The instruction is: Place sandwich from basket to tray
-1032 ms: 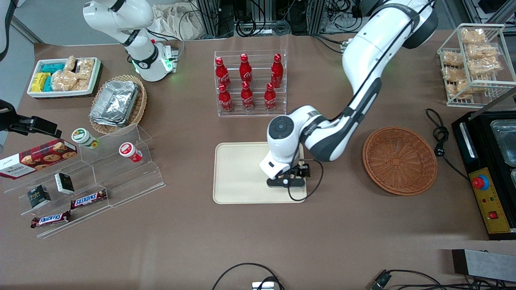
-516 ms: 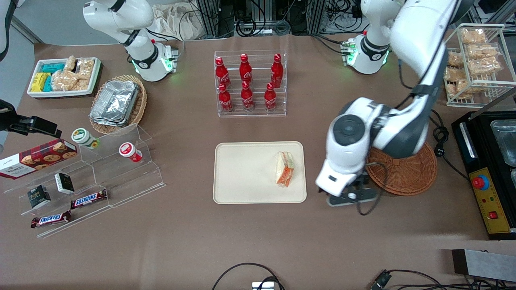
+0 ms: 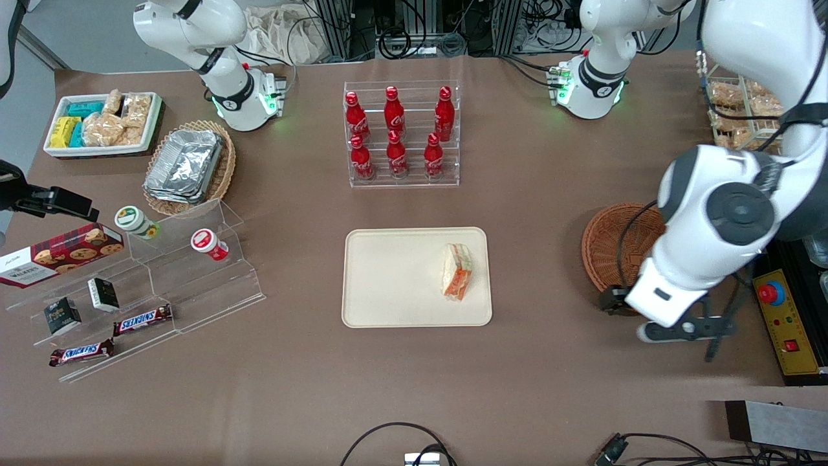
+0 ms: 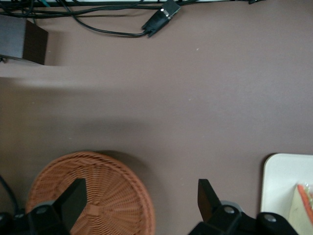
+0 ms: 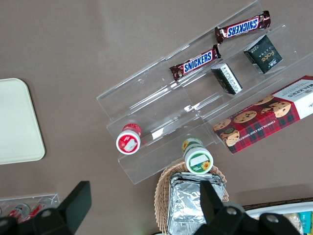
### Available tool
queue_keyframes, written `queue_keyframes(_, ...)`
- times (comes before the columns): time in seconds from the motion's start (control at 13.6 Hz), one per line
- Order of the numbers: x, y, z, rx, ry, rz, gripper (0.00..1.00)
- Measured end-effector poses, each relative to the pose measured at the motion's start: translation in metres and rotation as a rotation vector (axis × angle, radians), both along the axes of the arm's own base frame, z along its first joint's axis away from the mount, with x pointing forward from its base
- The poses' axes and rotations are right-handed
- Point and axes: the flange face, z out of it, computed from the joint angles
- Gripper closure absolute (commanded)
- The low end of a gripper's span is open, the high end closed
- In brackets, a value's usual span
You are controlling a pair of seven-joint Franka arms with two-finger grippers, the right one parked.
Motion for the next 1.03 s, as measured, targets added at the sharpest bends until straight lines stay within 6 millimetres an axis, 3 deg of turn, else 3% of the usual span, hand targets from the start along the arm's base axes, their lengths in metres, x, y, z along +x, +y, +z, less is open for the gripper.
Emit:
queue_keyframes(0.15, -0.002, 0.019, 0.012, -0.012, 0.012, 0.004, 0.00)
queue_keyframes(0.52, -0.006, 0.022, 0.030, -0.009, 0.011, 0.012, 0.00)
queue_keyframes(0.66, -0.009, 0.037, 0.039, 0.008, -0.007, 0.035, 0.00)
queue_keyframes(1.03, -0.035, 0.070, 0.057, 0.025, -0.067, 0.072, 0.00)
